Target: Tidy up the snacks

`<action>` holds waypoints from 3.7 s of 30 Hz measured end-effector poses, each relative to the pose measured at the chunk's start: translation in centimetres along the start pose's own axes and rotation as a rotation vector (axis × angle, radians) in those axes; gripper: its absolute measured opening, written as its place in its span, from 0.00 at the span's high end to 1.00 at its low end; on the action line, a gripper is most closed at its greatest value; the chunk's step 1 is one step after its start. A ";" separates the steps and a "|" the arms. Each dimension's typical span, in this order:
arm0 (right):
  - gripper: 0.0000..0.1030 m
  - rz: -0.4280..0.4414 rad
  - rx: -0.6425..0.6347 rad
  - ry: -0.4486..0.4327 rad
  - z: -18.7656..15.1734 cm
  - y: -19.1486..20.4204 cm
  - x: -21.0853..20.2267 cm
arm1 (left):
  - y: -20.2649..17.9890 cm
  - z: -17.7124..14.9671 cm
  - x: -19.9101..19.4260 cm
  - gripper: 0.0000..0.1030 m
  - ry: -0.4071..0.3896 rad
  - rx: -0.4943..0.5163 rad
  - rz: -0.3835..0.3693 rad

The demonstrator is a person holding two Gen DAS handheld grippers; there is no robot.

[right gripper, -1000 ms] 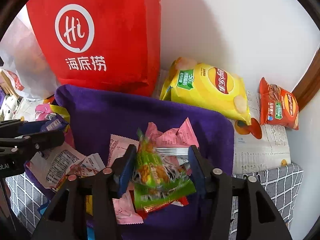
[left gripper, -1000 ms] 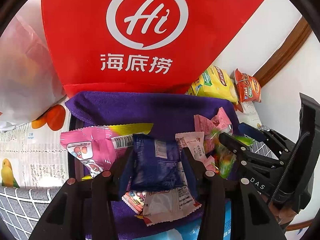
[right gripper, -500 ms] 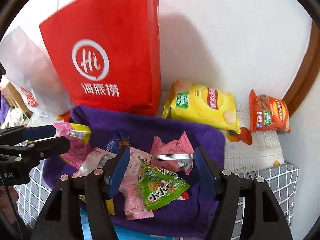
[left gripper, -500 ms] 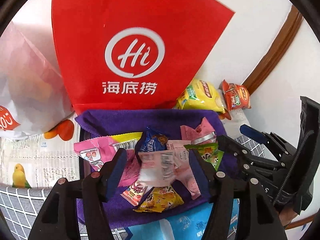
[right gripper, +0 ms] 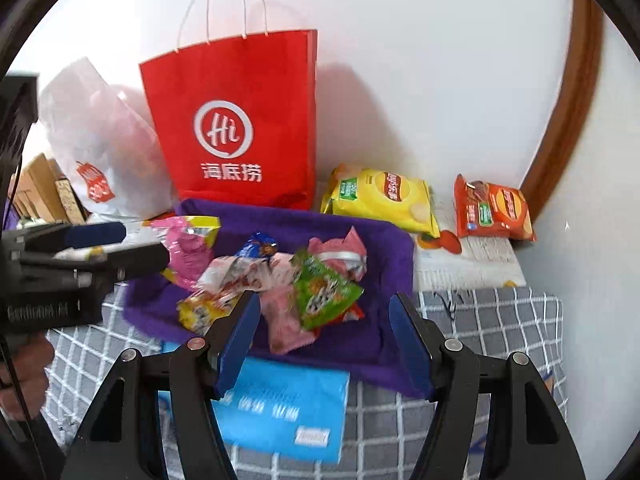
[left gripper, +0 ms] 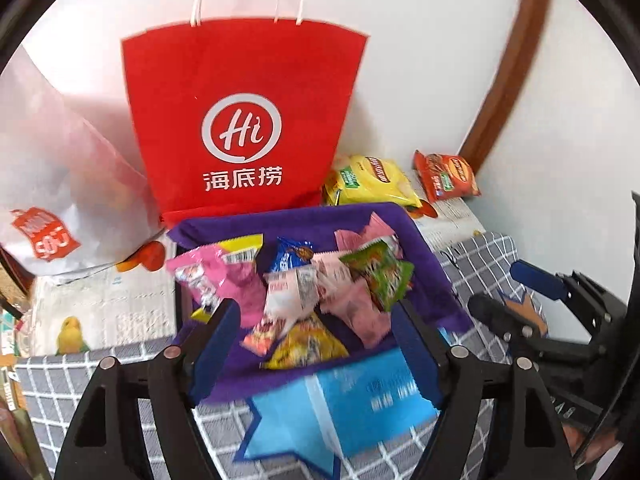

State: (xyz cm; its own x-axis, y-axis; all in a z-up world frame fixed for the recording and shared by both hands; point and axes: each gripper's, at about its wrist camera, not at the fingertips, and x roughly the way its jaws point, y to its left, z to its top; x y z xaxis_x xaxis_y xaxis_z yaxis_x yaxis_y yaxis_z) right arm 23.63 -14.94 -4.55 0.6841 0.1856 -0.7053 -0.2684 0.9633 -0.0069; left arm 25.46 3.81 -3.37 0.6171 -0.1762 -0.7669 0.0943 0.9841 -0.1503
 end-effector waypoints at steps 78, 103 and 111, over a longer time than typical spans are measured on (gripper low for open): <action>0.04 -0.049 0.086 -0.171 -14.7 -1.1 -17.2 | -8.4 -15.7 -16.5 0.14 -0.238 0.001 0.157; 0.04 -0.037 0.079 -0.179 -14.7 -0.6 -17.3 | -8.3 -15.7 -16.5 0.14 -0.235 -0.003 0.159; 0.04 -0.034 0.077 -0.189 -14.8 -0.4 -17.7 | -8.2 -15.7 -16.7 0.14 -0.239 -0.006 0.161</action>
State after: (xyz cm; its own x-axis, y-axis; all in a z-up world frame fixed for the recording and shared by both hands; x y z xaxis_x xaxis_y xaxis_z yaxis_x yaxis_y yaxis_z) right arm 1.60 -21.45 -2.53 0.8089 0.1787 -0.5602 -0.1950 0.9803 0.0311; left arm 2.10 -1.59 0.89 0.7904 -0.0074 -0.6125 -0.0242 0.9988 -0.0432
